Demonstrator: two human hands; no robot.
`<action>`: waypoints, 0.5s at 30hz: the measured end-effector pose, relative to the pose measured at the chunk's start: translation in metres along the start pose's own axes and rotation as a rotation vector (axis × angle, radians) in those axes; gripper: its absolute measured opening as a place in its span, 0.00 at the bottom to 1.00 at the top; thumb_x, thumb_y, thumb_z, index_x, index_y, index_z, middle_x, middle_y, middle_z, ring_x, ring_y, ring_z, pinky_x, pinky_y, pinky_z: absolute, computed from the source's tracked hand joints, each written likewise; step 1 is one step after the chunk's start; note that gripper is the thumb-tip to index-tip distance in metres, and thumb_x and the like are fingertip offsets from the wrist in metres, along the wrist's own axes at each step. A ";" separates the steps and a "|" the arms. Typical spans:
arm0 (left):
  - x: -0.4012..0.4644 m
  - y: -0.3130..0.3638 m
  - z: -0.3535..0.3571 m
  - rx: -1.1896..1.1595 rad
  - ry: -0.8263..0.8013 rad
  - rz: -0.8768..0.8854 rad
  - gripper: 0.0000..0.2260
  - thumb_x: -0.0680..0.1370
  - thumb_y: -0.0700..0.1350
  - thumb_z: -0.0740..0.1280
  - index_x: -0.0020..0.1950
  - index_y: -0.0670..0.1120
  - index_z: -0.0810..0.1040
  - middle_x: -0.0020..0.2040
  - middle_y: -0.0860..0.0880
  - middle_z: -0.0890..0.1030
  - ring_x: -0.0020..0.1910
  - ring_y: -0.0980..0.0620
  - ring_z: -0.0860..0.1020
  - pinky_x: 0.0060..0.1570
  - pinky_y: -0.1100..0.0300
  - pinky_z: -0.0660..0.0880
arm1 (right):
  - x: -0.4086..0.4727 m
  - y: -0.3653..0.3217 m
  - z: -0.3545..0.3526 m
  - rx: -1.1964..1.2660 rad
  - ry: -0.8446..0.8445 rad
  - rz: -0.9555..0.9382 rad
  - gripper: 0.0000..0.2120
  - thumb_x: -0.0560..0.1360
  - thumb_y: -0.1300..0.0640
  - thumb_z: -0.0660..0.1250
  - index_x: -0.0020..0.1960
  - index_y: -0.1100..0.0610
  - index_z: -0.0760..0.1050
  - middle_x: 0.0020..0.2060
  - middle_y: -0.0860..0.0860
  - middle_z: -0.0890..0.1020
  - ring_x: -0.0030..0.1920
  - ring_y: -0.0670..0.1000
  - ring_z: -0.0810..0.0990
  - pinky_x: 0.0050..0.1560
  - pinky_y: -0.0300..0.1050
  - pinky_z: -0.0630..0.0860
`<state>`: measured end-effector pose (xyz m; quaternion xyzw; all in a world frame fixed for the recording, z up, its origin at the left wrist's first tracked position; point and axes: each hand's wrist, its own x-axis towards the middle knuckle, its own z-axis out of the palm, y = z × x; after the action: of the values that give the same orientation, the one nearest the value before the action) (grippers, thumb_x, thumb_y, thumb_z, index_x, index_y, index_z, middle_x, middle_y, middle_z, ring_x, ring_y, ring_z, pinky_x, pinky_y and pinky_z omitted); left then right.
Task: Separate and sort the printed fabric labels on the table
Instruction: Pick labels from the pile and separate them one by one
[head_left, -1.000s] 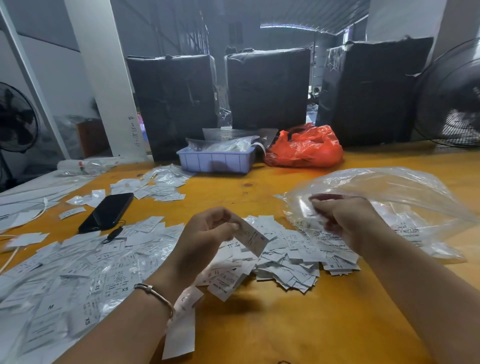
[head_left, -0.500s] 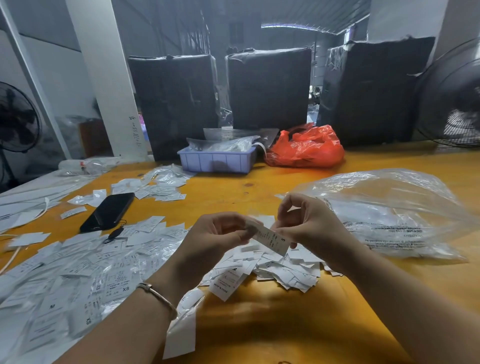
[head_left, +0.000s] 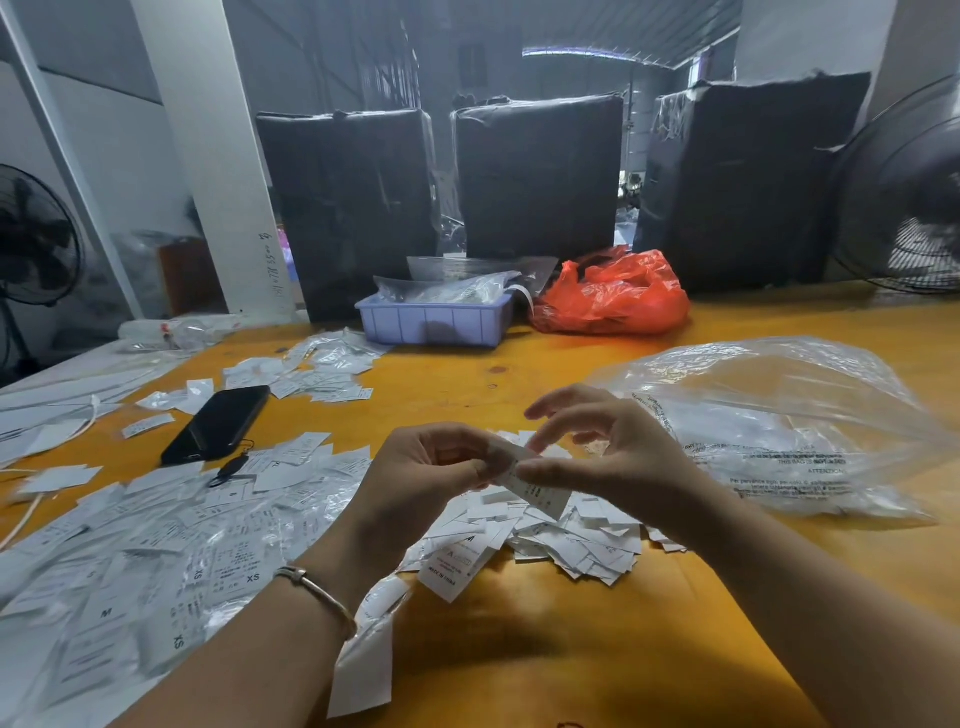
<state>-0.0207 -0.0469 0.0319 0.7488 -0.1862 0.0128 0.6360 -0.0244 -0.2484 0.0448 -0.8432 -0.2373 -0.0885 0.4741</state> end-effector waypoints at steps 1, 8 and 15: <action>-0.001 0.001 0.000 -0.004 -0.005 0.002 0.06 0.72 0.37 0.71 0.47 0.40 0.84 0.45 0.43 0.86 0.45 0.50 0.83 0.47 0.60 0.79 | 0.000 0.000 0.002 -0.026 -0.007 -0.003 0.09 0.66 0.49 0.76 0.40 0.54 0.83 0.54 0.44 0.79 0.57 0.41 0.75 0.57 0.45 0.73; 0.001 0.000 -0.005 -0.050 0.086 0.011 0.07 0.68 0.43 0.74 0.45 0.45 0.85 0.42 0.44 0.86 0.42 0.51 0.83 0.47 0.60 0.80 | 0.003 0.003 -0.005 0.299 0.316 0.030 0.04 0.73 0.64 0.70 0.39 0.60 0.79 0.40 0.58 0.84 0.39 0.55 0.82 0.42 0.51 0.76; 0.001 0.003 -0.004 -0.023 0.076 0.048 0.25 0.68 0.35 0.76 0.62 0.50 0.75 0.37 0.48 0.82 0.38 0.50 0.83 0.39 0.62 0.79 | 0.003 0.011 -0.003 0.322 0.274 0.077 0.21 0.73 0.69 0.68 0.61 0.52 0.71 0.37 0.58 0.85 0.30 0.52 0.82 0.29 0.39 0.75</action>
<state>-0.0194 -0.0442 0.0354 0.7357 -0.1800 0.0546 0.6506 -0.0162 -0.2553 0.0393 -0.7451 -0.1494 -0.1450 0.6337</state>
